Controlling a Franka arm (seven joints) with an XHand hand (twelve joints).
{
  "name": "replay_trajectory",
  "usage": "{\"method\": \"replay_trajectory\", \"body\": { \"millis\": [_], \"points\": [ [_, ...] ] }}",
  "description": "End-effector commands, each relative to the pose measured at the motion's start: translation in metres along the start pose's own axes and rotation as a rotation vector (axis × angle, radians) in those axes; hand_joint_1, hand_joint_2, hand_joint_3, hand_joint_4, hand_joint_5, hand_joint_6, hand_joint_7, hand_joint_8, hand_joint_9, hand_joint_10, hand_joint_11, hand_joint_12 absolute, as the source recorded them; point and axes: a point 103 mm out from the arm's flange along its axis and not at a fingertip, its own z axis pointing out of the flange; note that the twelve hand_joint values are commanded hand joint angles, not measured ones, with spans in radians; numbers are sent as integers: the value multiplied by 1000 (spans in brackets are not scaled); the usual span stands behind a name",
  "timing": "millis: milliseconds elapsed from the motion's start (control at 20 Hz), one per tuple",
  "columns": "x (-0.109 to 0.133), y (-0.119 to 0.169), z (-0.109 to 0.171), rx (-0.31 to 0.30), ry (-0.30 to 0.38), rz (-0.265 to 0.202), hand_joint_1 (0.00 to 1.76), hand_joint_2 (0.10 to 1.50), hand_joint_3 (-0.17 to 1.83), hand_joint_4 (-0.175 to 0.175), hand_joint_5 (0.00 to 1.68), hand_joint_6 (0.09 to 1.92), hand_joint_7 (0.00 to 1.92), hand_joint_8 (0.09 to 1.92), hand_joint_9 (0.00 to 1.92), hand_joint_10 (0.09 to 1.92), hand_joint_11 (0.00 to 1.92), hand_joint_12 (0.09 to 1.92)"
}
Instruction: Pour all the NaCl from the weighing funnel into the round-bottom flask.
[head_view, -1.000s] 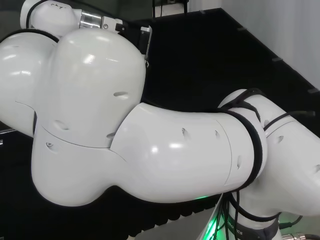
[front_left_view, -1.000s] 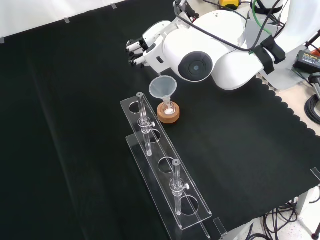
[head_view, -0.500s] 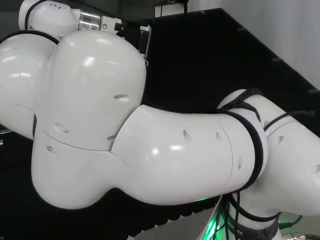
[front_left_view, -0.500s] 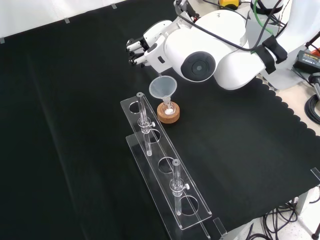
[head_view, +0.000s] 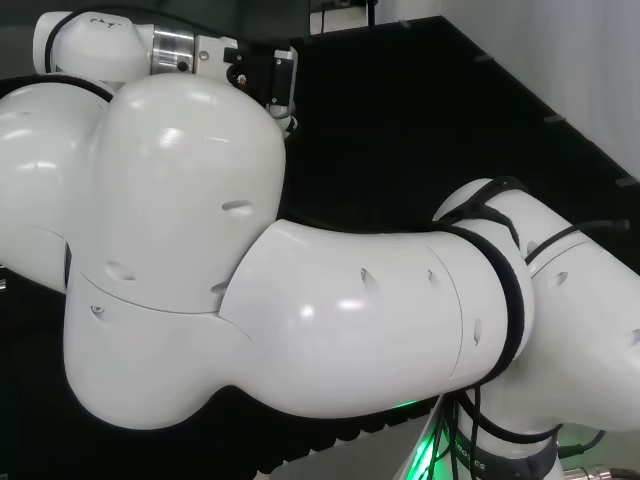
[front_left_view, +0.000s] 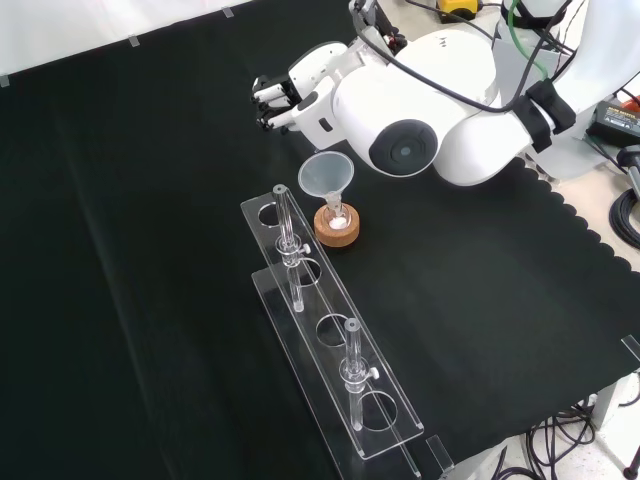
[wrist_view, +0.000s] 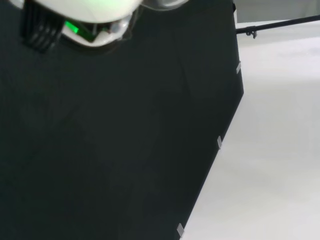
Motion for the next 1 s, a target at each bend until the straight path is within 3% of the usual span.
{"method": "replay_trajectory", "body": {
  "millis": [50,1000],
  "points": [
    [0,0,0,-3,-6,1,1127,640,665,175,1299,632,510,642,881,407,632,1159],
    [0,-3,4,-19,63,-3,1127,638,668,175,1300,630,512,641,881,407,633,1158]
  ]
}}
